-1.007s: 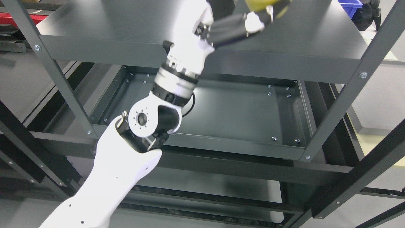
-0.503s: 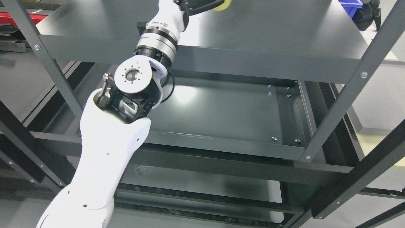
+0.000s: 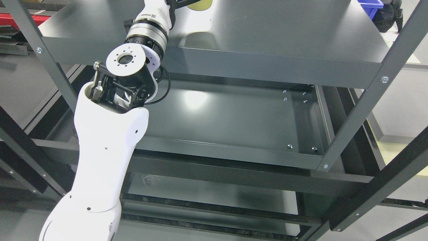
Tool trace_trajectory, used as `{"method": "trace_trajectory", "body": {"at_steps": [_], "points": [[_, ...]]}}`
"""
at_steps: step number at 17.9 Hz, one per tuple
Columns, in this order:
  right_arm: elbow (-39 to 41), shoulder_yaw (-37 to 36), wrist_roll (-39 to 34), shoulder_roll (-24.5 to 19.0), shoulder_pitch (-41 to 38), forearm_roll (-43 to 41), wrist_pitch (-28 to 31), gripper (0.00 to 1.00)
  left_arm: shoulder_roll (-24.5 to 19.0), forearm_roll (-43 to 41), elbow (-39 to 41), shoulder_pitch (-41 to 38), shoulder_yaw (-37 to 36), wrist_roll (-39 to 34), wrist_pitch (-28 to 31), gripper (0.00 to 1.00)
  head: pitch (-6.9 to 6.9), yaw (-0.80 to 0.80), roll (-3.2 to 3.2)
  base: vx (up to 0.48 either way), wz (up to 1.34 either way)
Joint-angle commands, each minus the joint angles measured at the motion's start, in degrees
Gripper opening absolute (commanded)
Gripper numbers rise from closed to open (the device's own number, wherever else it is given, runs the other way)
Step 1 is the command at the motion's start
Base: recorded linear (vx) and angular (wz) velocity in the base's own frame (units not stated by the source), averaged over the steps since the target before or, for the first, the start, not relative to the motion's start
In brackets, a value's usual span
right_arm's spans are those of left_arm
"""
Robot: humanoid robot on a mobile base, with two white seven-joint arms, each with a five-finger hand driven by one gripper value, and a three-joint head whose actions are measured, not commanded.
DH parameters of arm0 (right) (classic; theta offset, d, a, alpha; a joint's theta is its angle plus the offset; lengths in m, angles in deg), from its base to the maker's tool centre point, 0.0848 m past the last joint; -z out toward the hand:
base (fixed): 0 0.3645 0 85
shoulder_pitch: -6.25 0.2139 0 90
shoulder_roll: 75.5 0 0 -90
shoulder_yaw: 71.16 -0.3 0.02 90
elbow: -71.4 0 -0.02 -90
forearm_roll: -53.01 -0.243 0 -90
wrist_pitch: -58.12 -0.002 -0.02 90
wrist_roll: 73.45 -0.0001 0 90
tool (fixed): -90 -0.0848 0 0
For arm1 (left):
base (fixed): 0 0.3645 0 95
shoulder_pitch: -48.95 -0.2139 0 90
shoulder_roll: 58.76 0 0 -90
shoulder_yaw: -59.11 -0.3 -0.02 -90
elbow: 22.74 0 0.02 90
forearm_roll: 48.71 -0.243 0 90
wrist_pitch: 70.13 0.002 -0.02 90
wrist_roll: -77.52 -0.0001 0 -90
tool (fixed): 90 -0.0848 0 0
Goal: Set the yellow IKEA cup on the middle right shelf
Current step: 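Lower the cup onto the upper shelf and open the left hand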
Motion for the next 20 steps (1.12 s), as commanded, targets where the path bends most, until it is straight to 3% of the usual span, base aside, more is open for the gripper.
{"method": "trace_trajectory", "body": {"at_steps": [1,4,9,12,18,20], "points": [[0.0,1.0,0.0,1.0,-0.8,-1.4,0.0,0.99,-0.3,5.4,-3.2,0.2,3.5,1.7,0.2,0.62,0.0,0.0,0.0,0.0,0.0],[0.0,1.0,0.0,1.0,-0.8,-1.4,0.0,0.99,-0.3,6.6,-3.2,0.1,4.0,5.5,0.1,0.76,0.0,0.0,0.0,0.0,0.0],[0.0,1.0,0.0,1.0,-0.8,-1.4,0.0,0.99,-0.3,9.7,-3.8,0.0,6.1,5.7,0.1,0.82,0.0,0.0,0.0,0.0,0.0],[0.0,1.0,0.0,1.0,-0.8,-1.4,0.0,0.99,-0.3,9.7,-4.0,0.0,6.6,6.4,0.1,0.98,0.0,0.0,0.0,0.0,0.0],[0.0,1.0,0.0,1.0,-0.8,-1.4,0.0,0.99,-0.3,9.9,-1.9,0.1,7.6,7.5,-0.5,0.99,0.0,0.0,0.0,0.0,0.0],[0.0,1.0,0.0,1.0,-0.8,-1.4,0.0,0.99,-0.3,10.1,0.7,0.2,8.2,10.9,-0.6,0.99,0.0,0.0,0.0,0.0,0.0]]}}
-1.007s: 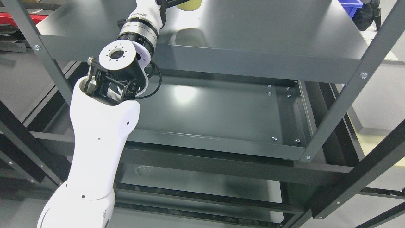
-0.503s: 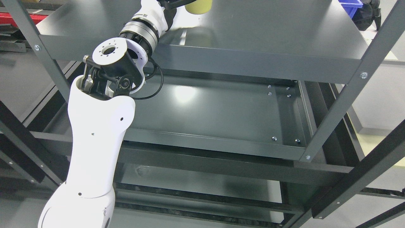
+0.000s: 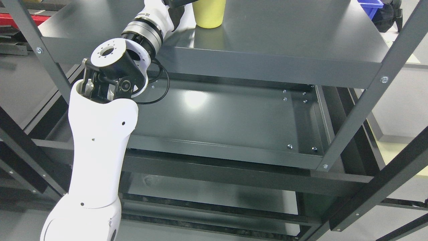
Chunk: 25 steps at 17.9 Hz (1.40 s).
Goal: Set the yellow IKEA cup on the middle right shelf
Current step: 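Withdraw the left hand from the cup back toward the robot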
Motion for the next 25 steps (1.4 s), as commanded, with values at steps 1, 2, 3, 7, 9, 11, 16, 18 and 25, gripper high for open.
{"method": "trace_trajectory", "body": {"at_steps": [1,2,3,7,9,11,16,18,25], "points": [[0.0,1.0,0.0,1.0,-0.8,-1.4,0.0,0.99,-0.9,0.5,4.4,0.2,2.8,4.6,-0.1,0.99,0.0,0.0,0.0,0.0,0.0],[0.0,1.0,0.0,1.0,-0.8,-1.4,0.0,0.99,-0.9,0.5,5.1,0.2,3.0,5.4,-0.1,0.99,0.0,0.0,0.0,0.0,0.0],[0.0,1.0,0.0,1.0,-0.8,-1.4,0.0,0.99,-0.9,0.4,5.8,0.4,3.2,5.7,-0.1,0.99,0.0,0.0,0.0,0.0,0.0],[0.0,1.0,0.0,1.0,-0.8,-1.4,0.0,0.99,-0.9,-0.1,8.6,1.7,4.2,6.8,-0.1,0.98,0.0,0.0,0.0,0.0,0.0],[0.0,1.0,0.0,1.0,-0.8,-1.4,0.0,0.99,-0.9,-0.4,9.3,2.6,5.1,7.0,-0.2,0.98,0.0,0.0,0.0,0.0,0.0],[0.0,1.0,0.0,1.0,-0.8,-1.4,0.0,0.99,-0.9,-0.4,9.8,3.2,5.2,8.0,-0.1,0.97,0.0,0.0,0.0,0.0,0.0],[0.0,1.0,0.0,1.0,-0.8,-1.4,0.0,0.99,-0.9,-0.3,10.1,4.8,5.4,14.2,-0.5,0.96,0.0,0.0,0.0,0.0,0.0],[0.1,1.0,0.0,1.0,-0.8,-1.4,0.0,0.99,-0.9,0.0,10.1,4.9,5.1,17.0,-0.1,0.94,0.0,0.0,0.0,0.0,0.0],[0.0,1.0,0.0,1.0,-0.8,-1.4,0.0,0.99,-0.9,9.8,9.9,2.5,-2.1,27.9,9.1,0.94,0.0,0.0,0.0,0.0,0.0]]}}
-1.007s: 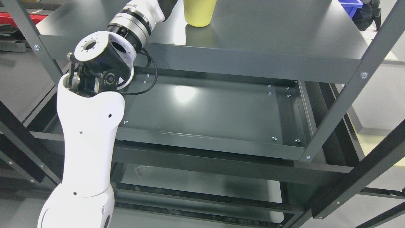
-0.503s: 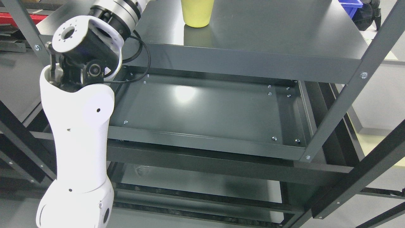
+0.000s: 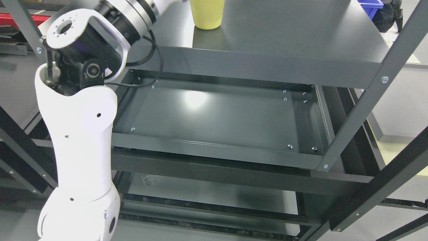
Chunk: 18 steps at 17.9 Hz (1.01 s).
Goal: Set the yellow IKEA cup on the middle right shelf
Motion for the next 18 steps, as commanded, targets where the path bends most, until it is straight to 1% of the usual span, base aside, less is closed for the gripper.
{"method": "trace_trajectory", "body": {"at_steps": [1,2,4,7,10,12,14,16,17,18], "points": [[0.0,1.0,0.0,1.0,-0.8,-1.4,0.0,0.99,-1.0,8.8,1.1,-1.7,-5.8,3.4,2.7,0.94,0.0,0.0,0.0,0.0,0.0],[0.0,1.0,0.0,1.0,-0.8,-1.4,0.0,0.99,-1.0,10.5,1.2,-2.0,-6.3,4.8,2.8,0.94,0.0,0.0,0.0,0.0,0.0],[0.0,1.0,0.0,1.0,-0.8,-1.4,0.0,0.99,-1.0,14.3,1.4,-3.9,-8.0,10.0,2.5,0.95,0.0,0.0,0.0,0.0,0.0],[0.0,1.0,0.0,1.0,-0.8,-1.4,0.0,0.99,-1.0,15.0,1.4,-8.5,-12.1,15.5,2.3,0.95,0.0,0.0,0.0,0.0,0.0],[0.0,1.0,0.0,1.0,-0.8,-1.4,0.0,0.99,-1.0,15.0,1.4,-13.3,-17.0,16.5,1.5,0.95,0.0,0.0,0.0,0.0,0.0],[0.0,1.0,0.0,1.0,-0.8,-1.4,0.0,0.99,-1.0,15.0,1.4,-16.9,-21.6,16.5,0.0,0.95,0.0,0.0,0.0,0.0,0.0],[0.0,1.0,0.0,1.0,-0.8,-1.4,0.0,0.99,-1.0,14.9,1.3,-20.2,-26.9,16.5,-3.2,0.95,0.0,0.0,0.0,0.0,0.0],[0.0,1.0,0.0,1.0,-0.8,-1.4,0.0,0.99,-1.0,12.9,0.3,-24.8,-30.8,16.4,-8.9,0.96,0.0,0.0,0.0,0.0,0.0],[0.0,1.1,0.0,1.0,-0.8,-1.4,0.0,0.99,-1.0,9.3,-1.2,-27.0,-31.0,15.8,-13.0,0.99,0.0,0.0,0.0,0.0,0.0],[0.0,1.0,0.0,1.0,-0.8,-1.4,0.0,0.99,-1.0,3.1,-3.7,-29.4,-30.1,15.8,-18.9,0.99,0.0,0.0,0.0,0.0,0.0]]}}
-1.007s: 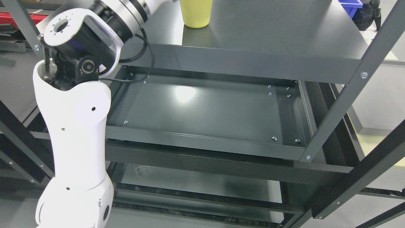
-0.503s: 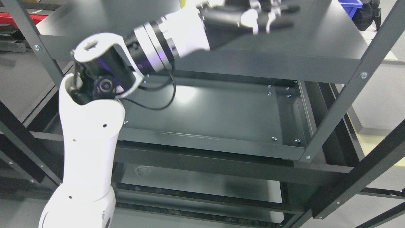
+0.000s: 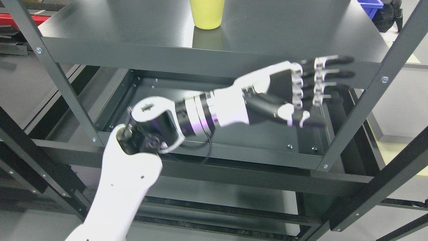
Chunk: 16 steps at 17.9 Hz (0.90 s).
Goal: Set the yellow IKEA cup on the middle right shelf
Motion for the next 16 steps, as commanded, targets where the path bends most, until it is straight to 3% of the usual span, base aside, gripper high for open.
{"method": "trace_trajectory", "body": {"at_steps": [1,3,5,10,12,15,16], "points": [[0.0,1.0,0.0,1.0,-0.8,-1.4,0.0,0.99,-1.0,-16.0,-7.0,-13.5,-11.0,-0.7,-17.0,0.99,0.0,0.0,0.0,0.0,0.0],[0.0,1.0,0.0,1.0,-0.8,-1.4,0.0,0.99,-1.0,-24.2,-9.1,-19.4,-1.9,-0.9,-23.2,0.99,0.0,0.0,0.0,0.0,0.0],[0.0,1.0,0.0,1.0,-0.8,-1.4,0.0,0.99,-1.0,-26.9,-9.1,-22.6,6.9,-0.9,-23.7,0.99,0.0,0.0,0.0,0.0,0.0],[0.0,1.0,0.0,1.0,-0.8,-1.4,0.0,0.99,-1.0,-37.0,-9.2,-26.6,20.0,-1.9,-34.1,0.99,0.0,0.0,0.0,0.0,0.0],[0.0,1.0,0.0,1.0,-0.8,-1.4,0.0,0.99,-1.0,-40.1,-9.2,-27.7,21.3,-9.0,-36.1,0.99,0.0,0.0,0.0,0.0,0.0],[0.0,1.0,0.0,1.0,-0.8,-1.4,0.0,0.99,-1.0,-42.0,-8.9,-29.8,21.2,-32.8,-36.3,0.99,0.0,0.0,0.0,0.0,0.0],[0.0,1.0,0.0,1.0,-0.8,-1.4,0.0,0.99,-1.0,-41.9,-8.5,-30.7,20.9,-33.8,-36.8,0.99,0.0,0.0,0.0,0.0,0.0]]}}
